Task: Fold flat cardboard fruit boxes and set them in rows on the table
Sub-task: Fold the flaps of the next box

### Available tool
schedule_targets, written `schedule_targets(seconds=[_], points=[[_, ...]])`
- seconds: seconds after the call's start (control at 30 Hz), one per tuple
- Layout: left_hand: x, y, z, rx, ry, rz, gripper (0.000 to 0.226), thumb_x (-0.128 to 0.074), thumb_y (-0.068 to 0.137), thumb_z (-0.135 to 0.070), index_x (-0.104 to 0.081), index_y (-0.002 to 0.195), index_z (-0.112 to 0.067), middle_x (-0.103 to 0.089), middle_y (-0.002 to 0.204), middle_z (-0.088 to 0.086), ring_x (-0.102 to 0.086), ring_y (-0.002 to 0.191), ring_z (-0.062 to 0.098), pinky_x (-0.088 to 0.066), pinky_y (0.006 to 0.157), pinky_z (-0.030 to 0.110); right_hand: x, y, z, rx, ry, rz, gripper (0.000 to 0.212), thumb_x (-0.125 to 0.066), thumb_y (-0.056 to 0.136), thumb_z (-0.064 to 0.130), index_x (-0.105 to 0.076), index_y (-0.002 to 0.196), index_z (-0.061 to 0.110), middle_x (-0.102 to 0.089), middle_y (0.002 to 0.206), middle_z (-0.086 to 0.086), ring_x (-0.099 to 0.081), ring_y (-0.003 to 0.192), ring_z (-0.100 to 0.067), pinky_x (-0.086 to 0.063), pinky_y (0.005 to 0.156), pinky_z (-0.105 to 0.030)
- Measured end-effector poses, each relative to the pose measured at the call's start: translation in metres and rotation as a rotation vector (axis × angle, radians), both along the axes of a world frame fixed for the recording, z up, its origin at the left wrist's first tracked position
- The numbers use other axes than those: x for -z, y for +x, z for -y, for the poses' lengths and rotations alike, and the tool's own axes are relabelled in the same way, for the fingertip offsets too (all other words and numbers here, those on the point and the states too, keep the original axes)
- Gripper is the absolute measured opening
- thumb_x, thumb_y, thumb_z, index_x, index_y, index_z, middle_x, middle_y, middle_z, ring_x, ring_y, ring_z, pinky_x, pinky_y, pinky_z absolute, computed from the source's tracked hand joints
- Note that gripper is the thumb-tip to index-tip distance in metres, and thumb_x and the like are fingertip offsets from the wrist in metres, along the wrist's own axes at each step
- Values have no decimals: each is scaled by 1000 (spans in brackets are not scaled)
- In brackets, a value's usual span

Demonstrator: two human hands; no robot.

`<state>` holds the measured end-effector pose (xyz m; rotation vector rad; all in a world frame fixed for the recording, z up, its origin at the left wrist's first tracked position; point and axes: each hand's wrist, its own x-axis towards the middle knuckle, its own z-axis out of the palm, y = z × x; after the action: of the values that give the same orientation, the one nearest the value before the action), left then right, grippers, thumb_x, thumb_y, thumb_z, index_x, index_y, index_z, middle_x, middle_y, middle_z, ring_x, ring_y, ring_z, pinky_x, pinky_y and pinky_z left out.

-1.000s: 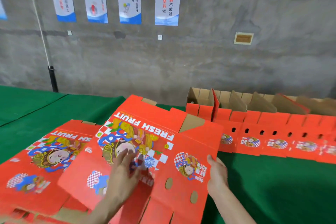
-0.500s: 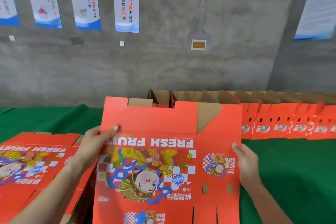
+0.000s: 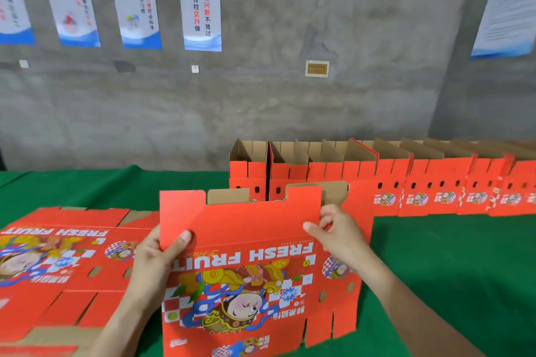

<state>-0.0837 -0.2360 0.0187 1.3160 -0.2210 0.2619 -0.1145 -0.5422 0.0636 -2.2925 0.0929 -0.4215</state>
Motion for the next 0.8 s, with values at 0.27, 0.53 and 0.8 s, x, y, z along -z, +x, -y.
schedule_targets(seconds=[0.27,0.53,0.8], points=[[15,5,-8,-14,-91,36,41,-52,87,-38,-58,126,-25,-63,126,6,-59,115,25,-44,100,46,0,-2,6,-245,-54,-183,22,-44,99,33,-48,119,24,-70,94,-8,-69,57,-14,-53,51,-26],[-3,14,-12,222,-87,-296,61,-23,96,-54,-73,97,-19,-75,93,0,-68,93,25,-56,71,32,-5,-8,22,-325,96,-132,15,-45,99,37,-52,111,40,-68,101,7,-71,63,-21,-58,59,-31],[-38,32,-27,307,419,-219,60,-28,91,-60,-74,100,-22,-73,105,3,-69,95,14,-45,89,38,-6,-22,37,-366,126,-119,17,-45,98,34,-58,108,32,-74,96,6,-71,65,-24,-55,56,-27]])
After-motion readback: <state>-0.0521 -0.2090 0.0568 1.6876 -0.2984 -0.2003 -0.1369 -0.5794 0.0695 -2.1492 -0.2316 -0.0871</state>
